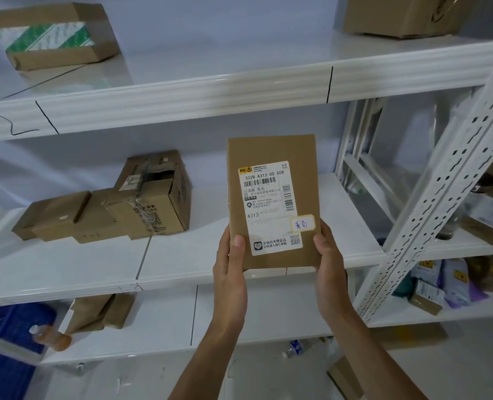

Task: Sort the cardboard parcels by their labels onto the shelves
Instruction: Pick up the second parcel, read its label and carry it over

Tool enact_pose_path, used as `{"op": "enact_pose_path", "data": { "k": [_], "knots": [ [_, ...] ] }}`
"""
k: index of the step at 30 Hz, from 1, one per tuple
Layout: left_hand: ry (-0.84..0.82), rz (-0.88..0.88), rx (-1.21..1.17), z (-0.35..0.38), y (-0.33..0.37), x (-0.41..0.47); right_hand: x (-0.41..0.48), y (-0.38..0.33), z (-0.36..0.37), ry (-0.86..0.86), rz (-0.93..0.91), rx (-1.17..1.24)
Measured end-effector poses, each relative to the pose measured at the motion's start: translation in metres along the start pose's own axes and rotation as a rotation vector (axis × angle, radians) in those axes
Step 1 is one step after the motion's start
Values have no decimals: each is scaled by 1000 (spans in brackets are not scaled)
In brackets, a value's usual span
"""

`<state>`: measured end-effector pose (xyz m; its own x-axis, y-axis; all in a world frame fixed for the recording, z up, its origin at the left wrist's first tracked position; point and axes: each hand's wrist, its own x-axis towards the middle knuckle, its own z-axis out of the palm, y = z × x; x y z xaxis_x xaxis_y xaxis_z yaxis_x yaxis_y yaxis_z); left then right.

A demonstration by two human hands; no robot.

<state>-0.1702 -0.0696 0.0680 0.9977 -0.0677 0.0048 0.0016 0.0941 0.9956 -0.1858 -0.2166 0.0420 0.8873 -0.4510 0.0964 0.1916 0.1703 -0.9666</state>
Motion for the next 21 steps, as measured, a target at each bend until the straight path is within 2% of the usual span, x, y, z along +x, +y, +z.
{"op": "enact_pose_path", "data": {
  "k": [7, 14, 21],
  "knots": [
    [-9, -52, 12, -5, -12, 9, 5, 12, 3, -28, 66, -43],
    [-17, -135, 110, -24, -26, 33, 10, 30, 10, -107, 145, -197],
    [-76, -177, 162, -51, -26, 44, 6, 27, 34, -122, 181, -244]
  ]
}}
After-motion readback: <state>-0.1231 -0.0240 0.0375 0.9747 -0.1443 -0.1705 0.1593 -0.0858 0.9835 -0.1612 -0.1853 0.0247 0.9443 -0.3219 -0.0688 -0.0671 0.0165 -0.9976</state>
